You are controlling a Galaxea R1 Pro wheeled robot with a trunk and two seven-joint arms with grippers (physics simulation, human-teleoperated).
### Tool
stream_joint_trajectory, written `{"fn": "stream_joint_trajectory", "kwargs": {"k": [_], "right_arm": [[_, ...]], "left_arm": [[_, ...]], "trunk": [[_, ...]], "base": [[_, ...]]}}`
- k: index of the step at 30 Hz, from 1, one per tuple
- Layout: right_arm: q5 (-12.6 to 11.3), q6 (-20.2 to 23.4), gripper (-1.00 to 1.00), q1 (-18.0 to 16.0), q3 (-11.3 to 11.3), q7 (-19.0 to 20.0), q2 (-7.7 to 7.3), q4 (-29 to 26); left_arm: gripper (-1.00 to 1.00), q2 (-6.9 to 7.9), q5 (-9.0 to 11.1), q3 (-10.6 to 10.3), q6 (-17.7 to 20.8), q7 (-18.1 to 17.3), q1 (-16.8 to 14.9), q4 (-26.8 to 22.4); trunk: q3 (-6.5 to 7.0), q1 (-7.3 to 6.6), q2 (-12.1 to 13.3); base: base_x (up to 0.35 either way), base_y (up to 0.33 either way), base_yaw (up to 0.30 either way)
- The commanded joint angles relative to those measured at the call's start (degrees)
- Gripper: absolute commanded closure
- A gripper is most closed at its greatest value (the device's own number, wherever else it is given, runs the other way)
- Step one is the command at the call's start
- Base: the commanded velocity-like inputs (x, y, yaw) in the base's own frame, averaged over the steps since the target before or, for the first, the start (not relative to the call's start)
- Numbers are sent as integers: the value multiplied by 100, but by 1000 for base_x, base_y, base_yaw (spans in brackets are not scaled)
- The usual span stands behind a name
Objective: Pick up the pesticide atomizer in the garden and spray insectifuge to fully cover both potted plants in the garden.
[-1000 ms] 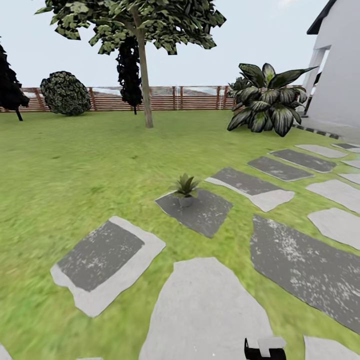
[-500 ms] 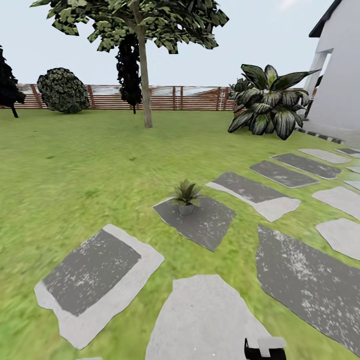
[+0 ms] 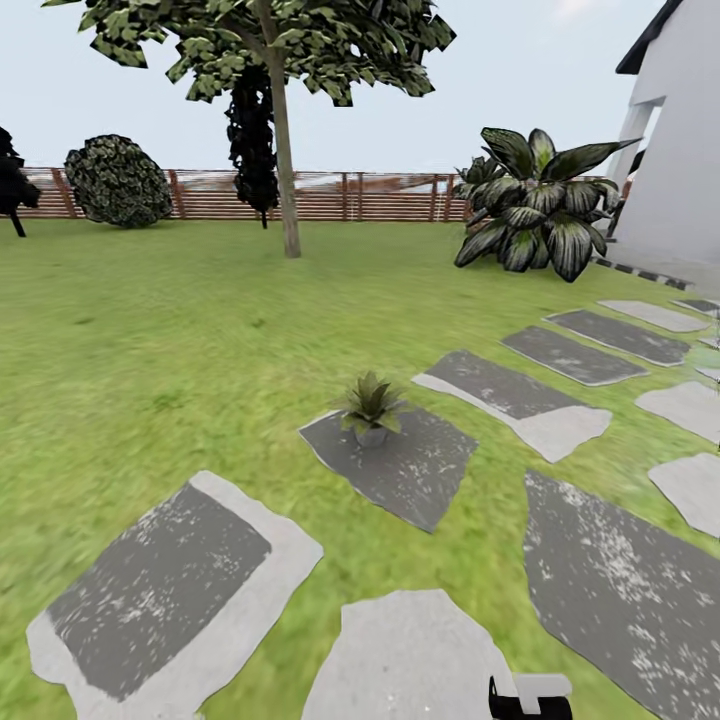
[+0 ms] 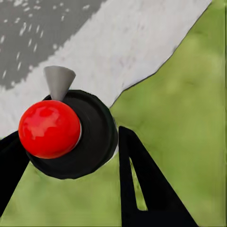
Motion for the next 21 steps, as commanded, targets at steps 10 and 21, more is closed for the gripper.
{"fn": "stream_joint_trajectory", "kwargs": {"k": [10,21], "right_arm": [[68,-10,-100,-4,-39,-21,-39,7],[67,-10,-100,-4,-32,-25,-13,7]], "left_arm": [[100,0,42,-39,-18,12,-1,3],[100,0,42,-39,-18,9,-1,3]], "trunk": [[1,2,-2],[1,2,-2]], "base": [[339,96,-62],[339,128,0]]}}
